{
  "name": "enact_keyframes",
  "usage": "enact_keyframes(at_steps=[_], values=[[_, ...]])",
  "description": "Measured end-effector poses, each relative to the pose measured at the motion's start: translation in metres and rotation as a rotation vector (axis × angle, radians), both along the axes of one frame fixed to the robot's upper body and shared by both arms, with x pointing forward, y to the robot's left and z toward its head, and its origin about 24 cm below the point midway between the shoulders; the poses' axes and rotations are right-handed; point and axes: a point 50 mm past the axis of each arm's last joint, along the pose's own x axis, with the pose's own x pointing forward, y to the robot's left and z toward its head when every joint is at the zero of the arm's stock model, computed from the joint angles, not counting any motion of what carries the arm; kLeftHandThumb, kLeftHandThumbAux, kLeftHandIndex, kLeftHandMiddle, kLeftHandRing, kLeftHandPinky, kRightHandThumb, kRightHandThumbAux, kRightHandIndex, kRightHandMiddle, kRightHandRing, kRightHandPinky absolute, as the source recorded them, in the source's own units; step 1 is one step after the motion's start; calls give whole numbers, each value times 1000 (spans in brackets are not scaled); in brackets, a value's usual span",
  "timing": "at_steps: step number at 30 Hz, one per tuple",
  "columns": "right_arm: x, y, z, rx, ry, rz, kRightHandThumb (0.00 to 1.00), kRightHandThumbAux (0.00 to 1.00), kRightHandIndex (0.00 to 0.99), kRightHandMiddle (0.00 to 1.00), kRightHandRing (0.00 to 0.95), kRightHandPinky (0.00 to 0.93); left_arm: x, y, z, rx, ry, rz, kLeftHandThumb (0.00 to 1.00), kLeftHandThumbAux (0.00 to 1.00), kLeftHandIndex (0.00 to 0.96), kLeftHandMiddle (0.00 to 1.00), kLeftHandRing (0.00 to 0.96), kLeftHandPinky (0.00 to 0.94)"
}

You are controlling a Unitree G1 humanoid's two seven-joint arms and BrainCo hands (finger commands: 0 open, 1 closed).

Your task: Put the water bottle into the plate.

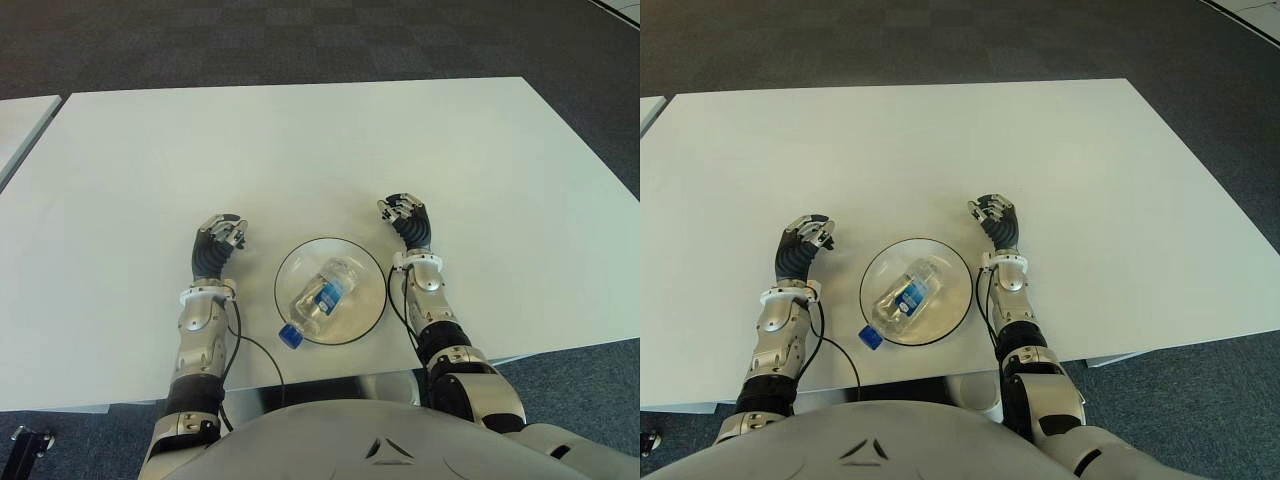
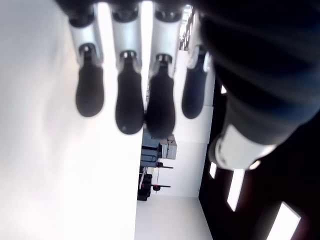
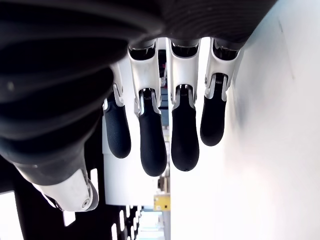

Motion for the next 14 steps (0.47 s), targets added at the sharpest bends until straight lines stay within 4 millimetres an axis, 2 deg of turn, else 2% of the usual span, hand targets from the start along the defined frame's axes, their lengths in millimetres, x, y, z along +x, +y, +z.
enact_keyframes(at_steps=[14], values=[[0,-1,0,9,0,10,706,727,435,652,646,647,0,0,0,0,1,1,708,711,435,640,622,603]])
